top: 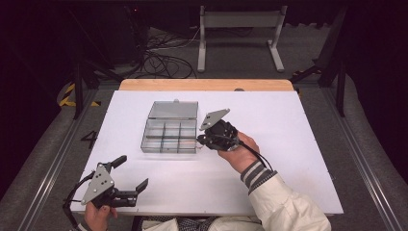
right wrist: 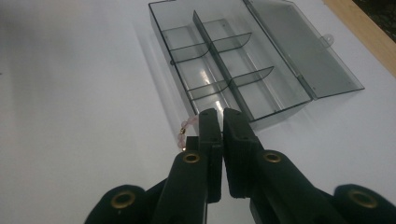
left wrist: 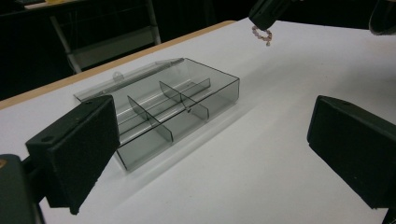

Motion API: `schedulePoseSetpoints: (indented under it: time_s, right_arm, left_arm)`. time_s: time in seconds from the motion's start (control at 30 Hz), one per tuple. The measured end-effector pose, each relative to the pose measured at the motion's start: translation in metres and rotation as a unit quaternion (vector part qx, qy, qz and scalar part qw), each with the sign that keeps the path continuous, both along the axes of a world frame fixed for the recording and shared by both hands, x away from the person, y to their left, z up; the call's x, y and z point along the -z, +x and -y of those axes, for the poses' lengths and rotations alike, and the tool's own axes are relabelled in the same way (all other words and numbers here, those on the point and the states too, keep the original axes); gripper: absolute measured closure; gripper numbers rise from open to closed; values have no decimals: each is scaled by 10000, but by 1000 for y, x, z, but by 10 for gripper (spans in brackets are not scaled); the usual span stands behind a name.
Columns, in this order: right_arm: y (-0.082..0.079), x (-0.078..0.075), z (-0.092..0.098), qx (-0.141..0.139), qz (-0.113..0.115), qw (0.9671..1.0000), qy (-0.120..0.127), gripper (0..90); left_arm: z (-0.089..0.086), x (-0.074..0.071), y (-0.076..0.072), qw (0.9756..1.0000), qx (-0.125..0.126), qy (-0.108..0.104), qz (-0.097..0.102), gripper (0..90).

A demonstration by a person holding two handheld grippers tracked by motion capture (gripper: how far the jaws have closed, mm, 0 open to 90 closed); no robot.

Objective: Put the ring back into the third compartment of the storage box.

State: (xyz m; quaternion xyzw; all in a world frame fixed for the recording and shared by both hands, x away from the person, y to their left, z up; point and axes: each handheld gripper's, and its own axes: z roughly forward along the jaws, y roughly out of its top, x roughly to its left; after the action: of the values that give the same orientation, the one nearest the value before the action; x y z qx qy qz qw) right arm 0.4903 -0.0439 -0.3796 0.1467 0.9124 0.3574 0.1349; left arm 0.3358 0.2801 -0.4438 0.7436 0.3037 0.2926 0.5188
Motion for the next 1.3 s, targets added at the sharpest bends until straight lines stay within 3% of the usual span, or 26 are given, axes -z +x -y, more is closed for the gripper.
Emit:
schedulePoseSetpoints:
  time_s: [0.5,1.0,1.3]
  right_arm:
    - [19,0,-12,136,-1,9997,178,871]
    - [37,2,-29,289,3,9995,135,870]
    - [56,8,-39,465,-46,9988,123,870]
  left_arm:
    - [0,0,0,10000,10,-27,0,28]
    - [-1,-1,1,10000,30,-22,49,28]
    - [-1,-1,1,10000,30,-46,15,28]
